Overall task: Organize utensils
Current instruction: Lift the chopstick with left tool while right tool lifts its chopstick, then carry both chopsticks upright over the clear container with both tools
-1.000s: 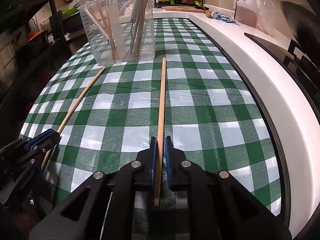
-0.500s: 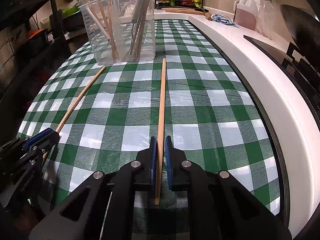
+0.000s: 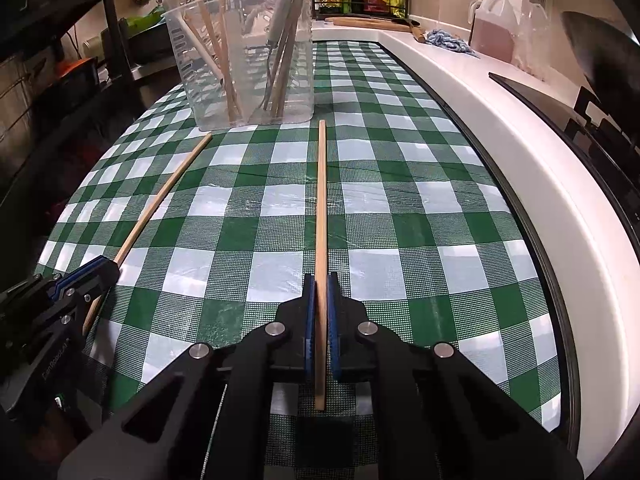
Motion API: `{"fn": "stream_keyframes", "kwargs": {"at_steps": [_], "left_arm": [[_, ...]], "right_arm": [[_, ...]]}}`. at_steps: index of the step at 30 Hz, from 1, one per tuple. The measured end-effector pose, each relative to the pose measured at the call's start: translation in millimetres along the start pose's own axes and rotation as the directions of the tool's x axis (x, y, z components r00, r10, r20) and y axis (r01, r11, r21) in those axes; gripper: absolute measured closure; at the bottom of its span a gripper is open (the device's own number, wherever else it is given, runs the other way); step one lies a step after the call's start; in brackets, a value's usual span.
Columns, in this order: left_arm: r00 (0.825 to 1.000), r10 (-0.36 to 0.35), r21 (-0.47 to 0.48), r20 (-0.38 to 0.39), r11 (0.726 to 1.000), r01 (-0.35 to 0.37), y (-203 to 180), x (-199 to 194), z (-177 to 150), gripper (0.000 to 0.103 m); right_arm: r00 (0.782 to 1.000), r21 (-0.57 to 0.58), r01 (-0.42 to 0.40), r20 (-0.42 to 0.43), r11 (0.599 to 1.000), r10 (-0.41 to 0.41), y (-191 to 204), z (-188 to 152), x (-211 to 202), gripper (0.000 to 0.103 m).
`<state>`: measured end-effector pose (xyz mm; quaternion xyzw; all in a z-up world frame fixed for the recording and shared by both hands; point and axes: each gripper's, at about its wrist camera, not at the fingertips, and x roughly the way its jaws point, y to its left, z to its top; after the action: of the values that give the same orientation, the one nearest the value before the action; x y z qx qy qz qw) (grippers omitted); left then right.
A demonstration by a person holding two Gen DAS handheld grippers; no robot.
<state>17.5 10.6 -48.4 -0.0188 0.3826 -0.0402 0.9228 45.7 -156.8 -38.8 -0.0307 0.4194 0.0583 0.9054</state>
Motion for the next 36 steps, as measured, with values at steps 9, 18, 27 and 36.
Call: {"fn": "stream_keyframes", "kwargs": {"at_steps": [9, 18, 27, 36], "left_arm": [[0.991, -0.008, 0.021, 0.132, 1.0, 0.005, 0, -44, 15, 0.097], [0.964, -0.013, 0.025, 0.264, 1.0, 0.006, 6, -90, 38, 0.097], [0.943, -0.052, 0.033, 0.327, 0.999, 0.044, 9, -119, 73, 0.097], [0.946, -0.135, 0.012, 0.296, 0.99, 0.138, 21, -129, 137, 0.097]], "right_arm": [[0.993, -0.025, 0.003, 0.118, 1.0, 0.0, 2, 15, -40, 0.097], [0.968, -0.045, 0.02, 0.252, 0.999, -0.008, -2, 42, -97, 0.097], [0.954, -0.052, -0.026, 0.297, 0.998, 0.04, -6, 73, -123, 0.097], [0.952, -0.049, -0.1, 0.286, 0.994, 0.11, -4, 120, -140, 0.097]]}}
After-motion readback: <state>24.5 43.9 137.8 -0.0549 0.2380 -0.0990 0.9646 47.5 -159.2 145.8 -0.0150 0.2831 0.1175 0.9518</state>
